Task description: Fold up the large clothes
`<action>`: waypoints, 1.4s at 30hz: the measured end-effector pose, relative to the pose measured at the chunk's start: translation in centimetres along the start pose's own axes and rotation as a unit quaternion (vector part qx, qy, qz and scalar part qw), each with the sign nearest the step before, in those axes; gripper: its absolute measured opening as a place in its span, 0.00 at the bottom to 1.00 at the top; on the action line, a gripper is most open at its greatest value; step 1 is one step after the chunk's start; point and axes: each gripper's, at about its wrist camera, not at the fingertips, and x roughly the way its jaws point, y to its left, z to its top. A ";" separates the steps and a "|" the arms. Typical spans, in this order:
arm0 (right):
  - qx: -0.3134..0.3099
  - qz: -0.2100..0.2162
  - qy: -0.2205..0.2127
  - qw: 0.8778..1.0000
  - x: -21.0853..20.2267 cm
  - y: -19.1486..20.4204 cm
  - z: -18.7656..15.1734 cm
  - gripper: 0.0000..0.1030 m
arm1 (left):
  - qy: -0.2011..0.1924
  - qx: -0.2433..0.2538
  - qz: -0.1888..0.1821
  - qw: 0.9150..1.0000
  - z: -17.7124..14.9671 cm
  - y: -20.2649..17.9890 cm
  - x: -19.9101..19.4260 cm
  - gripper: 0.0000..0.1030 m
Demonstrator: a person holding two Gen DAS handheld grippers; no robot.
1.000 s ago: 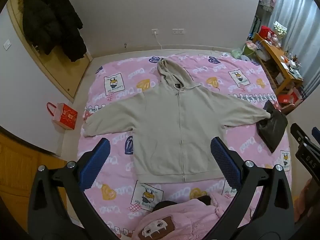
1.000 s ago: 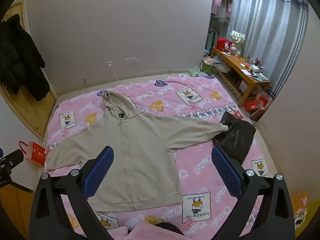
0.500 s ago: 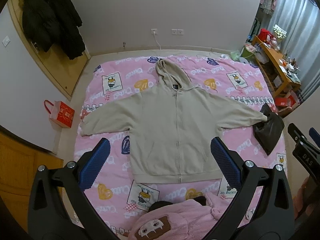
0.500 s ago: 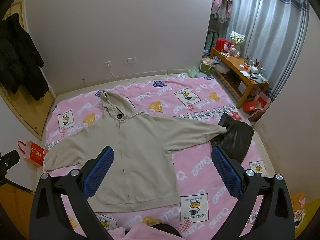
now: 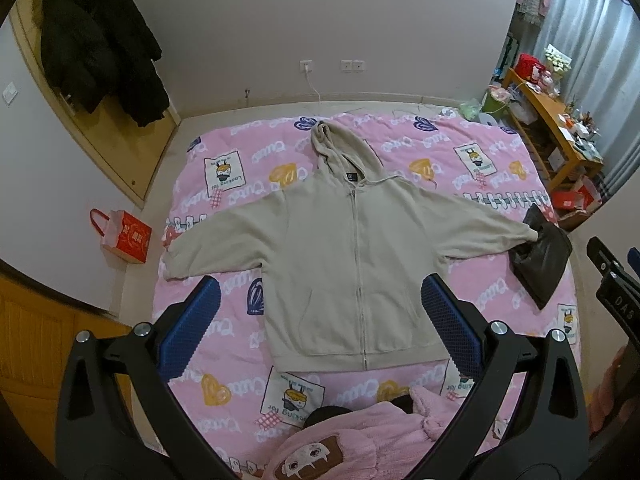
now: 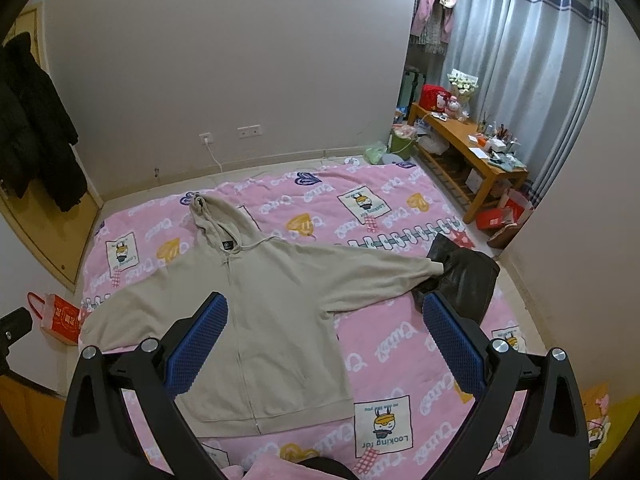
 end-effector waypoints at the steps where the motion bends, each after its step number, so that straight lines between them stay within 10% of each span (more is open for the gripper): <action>1: -0.001 -0.003 0.000 1.000 0.0 0.1 0.0 0.93 | 0.001 -0.005 -0.001 1.000 0.0 0.2 0.1 0.95; 22: -0.045 0.039 0.019 0.998 5.3 -3.4 1.8 0.93 | -0.014 -0.072 0.072 0.995 1.4 -0.1 1.2 0.95; 29: -0.072 0.061 -0.011 0.995 6.5 0.7 2.8 0.93 | -0.021 -0.212 0.132 0.968 -1.1 13.0 4.2 0.95; 34: -0.048 0.128 -0.049 0.989 8.4 7.3 2.8 0.93 | -0.056 -0.309 0.171 0.934 -4.8 26.5 9.6 0.95; 36: -0.048 0.122 -0.047 0.990 9.8 10.9 3.0 0.93 | -0.011 -0.332 0.201 0.921 -5.4 32.2 13.9 0.95; 42: -0.031 0.126 -0.001 0.992 15.7 20.9 1.6 0.93 | 0.092 -0.381 0.061 0.918 -7.7 45.6 30.0 0.95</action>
